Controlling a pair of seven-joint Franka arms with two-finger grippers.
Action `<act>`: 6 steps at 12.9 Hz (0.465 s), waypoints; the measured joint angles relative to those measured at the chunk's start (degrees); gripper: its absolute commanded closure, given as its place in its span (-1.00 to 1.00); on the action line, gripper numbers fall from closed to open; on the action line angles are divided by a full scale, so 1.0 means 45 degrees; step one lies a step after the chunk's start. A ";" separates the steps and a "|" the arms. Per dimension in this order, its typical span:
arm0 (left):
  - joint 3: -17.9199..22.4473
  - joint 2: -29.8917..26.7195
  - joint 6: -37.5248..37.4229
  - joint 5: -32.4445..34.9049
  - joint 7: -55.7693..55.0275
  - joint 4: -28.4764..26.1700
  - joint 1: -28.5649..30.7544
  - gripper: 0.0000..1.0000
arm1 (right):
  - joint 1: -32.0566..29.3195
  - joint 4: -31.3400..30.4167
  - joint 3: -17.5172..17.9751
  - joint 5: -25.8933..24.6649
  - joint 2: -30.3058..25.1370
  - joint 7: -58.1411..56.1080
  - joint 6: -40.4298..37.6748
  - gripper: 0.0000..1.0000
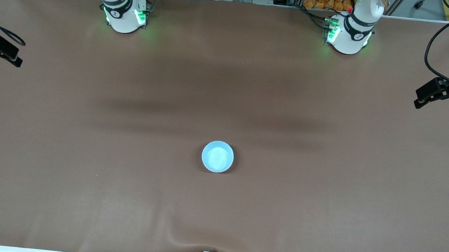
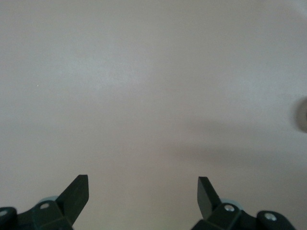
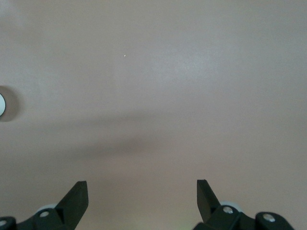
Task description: Stack pink and blue bowls on white bowl
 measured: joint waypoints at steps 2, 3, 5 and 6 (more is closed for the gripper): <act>0.0006 0.0000 -0.0122 0.0000 0.0248 0.0000 0.0006 -1.00 | -0.0002 -0.0009 0.0001 0.0000 0.0001 0.0000 0.0004 -1.00; 0.0007 0.0000 -0.0148 0.0000 0.0383 0.0000 0.0008 -1.00 | -0.0002 -0.0021 0.0001 0.0000 0.0004 0.0001 0.0004 -1.00; 0.0006 0.0000 -0.0362 0.0000 0.0440 0.0000 0.0008 -1.00 | -0.0002 -0.0094 0.0003 0.0000 0.0008 0.0014 0.0004 -1.00; 0.0006 0.0000 -0.0459 0.0000 0.0442 0.0000 0.0008 -1.00 | -0.0004 -0.0128 0.0003 0.0000 0.0009 0.0027 0.0004 -1.00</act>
